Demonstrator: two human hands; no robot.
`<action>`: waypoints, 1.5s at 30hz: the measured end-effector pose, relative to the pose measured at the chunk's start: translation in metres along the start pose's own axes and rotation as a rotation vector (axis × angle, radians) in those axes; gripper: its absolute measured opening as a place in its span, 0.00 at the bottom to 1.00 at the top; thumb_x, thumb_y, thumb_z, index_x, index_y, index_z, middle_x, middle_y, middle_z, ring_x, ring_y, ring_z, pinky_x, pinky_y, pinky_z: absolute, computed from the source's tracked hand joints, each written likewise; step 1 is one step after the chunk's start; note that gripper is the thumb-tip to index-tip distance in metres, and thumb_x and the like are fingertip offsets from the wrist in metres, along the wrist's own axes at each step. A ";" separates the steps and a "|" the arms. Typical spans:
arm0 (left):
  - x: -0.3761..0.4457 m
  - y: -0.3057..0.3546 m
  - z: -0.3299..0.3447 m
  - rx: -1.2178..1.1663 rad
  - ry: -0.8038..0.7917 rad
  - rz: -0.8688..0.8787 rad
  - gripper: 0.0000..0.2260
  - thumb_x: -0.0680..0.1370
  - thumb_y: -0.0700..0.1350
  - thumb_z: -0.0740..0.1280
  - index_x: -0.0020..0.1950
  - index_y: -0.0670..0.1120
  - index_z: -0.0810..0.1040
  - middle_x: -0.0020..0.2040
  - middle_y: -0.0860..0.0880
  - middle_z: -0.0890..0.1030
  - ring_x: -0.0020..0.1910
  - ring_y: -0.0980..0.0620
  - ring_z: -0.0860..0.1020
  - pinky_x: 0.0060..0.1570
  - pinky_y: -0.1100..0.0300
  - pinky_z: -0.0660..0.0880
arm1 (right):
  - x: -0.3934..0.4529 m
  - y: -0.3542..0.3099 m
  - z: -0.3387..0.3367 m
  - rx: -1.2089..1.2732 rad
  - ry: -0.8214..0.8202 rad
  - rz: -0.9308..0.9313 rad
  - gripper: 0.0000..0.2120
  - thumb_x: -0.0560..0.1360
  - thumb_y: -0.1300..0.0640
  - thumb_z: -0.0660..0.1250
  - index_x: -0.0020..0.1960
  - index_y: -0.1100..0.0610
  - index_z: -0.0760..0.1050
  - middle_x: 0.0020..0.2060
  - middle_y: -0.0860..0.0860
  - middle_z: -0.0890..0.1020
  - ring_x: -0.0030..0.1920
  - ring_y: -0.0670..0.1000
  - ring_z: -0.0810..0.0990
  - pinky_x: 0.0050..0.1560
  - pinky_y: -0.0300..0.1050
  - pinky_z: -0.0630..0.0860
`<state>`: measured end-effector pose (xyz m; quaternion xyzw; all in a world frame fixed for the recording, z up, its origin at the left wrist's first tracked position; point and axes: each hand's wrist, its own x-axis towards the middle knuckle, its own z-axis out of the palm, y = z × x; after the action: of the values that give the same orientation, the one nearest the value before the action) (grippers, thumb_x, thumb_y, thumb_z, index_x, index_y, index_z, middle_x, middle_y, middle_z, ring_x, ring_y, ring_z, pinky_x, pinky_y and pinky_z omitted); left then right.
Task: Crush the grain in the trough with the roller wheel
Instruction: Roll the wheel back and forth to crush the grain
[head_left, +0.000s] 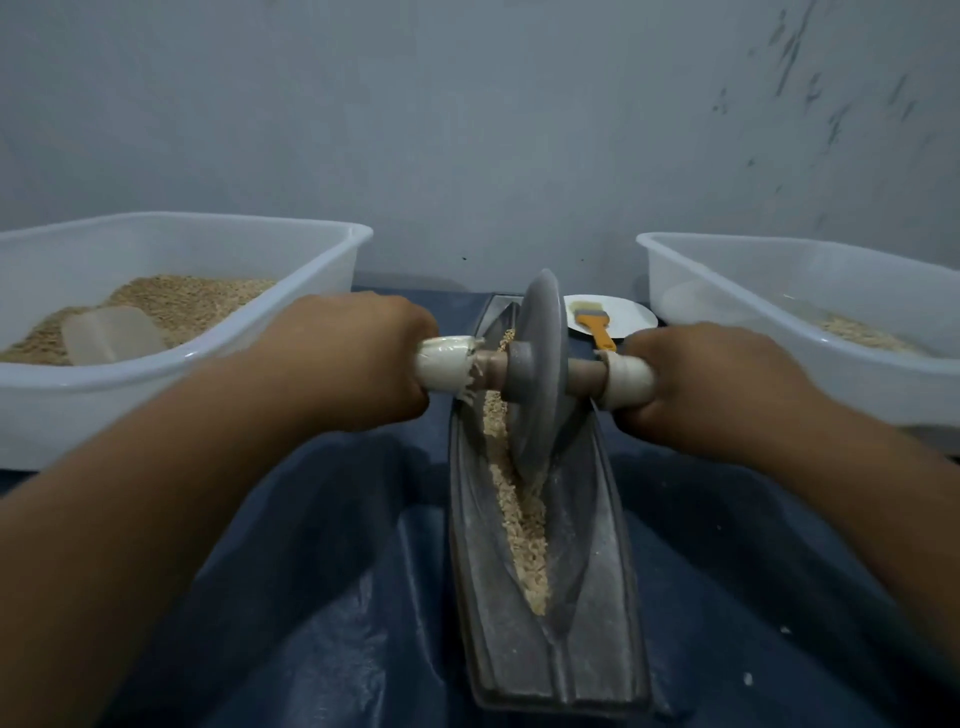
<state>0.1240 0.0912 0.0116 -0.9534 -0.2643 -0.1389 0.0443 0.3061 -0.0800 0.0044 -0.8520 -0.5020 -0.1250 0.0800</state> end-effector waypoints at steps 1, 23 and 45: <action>0.001 0.001 -0.001 0.012 -0.006 0.005 0.07 0.68 0.48 0.70 0.39 0.55 0.72 0.39 0.53 0.79 0.40 0.50 0.78 0.45 0.55 0.77 | 0.002 0.000 0.002 -0.016 -0.002 -0.009 0.07 0.70 0.49 0.69 0.40 0.49 0.72 0.36 0.47 0.79 0.39 0.51 0.78 0.39 0.45 0.76; -0.019 -0.006 -0.024 -0.050 -0.359 0.062 0.13 0.62 0.55 0.74 0.42 0.64 0.74 0.34 0.64 0.79 0.31 0.64 0.77 0.27 0.66 0.68 | -0.021 0.012 -0.035 0.266 -0.506 -0.093 0.19 0.54 0.35 0.71 0.44 0.35 0.75 0.31 0.42 0.82 0.29 0.43 0.80 0.27 0.36 0.74; -0.002 0.000 0.001 0.018 -0.024 -0.023 0.06 0.68 0.50 0.70 0.40 0.55 0.74 0.38 0.53 0.79 0.39 0.51 0.78 0.45 0.55 0.77 | -0.001 0.003 -0.001 -0.035 0.010 -0.033 0.09 0.69 0.46 0.69 0.38 0.49 0.72 0.34 0.47 0.79 0.36 0.48 0.77 0.40 0.46 0.78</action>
<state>0.1226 0.0901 0.0101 -0.9513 -0.2772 -0.1255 0.0482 0.3078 -0.0824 0.0052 -0.8442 -0.5134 -0.1393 0.0658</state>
